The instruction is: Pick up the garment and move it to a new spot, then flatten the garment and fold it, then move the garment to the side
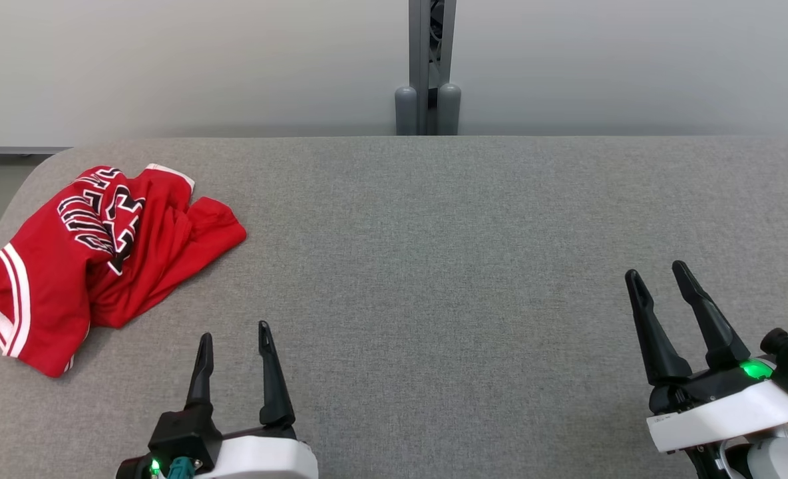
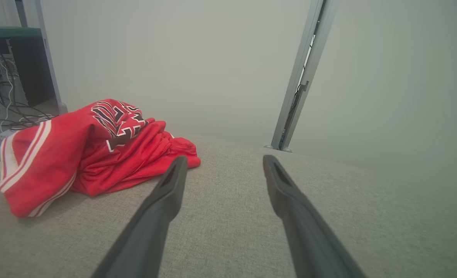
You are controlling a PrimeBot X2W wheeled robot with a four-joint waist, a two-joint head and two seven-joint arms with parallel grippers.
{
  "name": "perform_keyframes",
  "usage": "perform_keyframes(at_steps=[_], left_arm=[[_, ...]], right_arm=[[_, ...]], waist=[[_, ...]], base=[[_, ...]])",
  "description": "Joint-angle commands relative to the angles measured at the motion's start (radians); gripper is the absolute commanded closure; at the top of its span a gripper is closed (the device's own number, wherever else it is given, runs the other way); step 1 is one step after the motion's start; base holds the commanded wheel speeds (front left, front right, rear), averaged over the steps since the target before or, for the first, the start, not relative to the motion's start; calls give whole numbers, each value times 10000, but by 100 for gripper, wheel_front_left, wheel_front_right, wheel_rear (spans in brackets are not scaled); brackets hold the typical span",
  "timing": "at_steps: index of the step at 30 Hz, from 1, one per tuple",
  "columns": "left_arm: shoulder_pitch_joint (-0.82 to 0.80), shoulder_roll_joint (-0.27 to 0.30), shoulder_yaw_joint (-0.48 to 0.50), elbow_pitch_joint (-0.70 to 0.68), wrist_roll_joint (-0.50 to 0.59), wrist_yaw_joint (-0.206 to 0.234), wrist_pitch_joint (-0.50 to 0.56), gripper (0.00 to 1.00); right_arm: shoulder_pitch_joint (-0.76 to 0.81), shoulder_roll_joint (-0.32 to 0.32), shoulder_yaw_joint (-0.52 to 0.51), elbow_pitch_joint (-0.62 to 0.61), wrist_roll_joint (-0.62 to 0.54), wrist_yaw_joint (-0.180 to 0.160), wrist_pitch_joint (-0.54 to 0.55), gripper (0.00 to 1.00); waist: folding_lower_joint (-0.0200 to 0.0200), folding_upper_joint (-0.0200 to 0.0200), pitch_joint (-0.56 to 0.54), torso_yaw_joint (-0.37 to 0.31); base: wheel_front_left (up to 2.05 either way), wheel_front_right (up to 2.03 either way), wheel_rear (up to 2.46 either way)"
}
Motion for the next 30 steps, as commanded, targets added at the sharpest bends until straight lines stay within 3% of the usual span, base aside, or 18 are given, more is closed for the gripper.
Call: perform_keyframes(at_steps=[1, 30], left_arm=[[-204, 9, 171, -71, 37, -147, -34, 0], [-391, 8, 1395, 590, -2, -1348, -48, 0]], right_arm=[[-240, -31, -106, -73, -112, 3, -36, 0], [-589, 748, -47, 543, -970, 9, -55, 0]], waist=[[0, 0, -6, -15], [0, 0, -179, -116]], base=[[0, 0, 0], [0, 0, 0]])
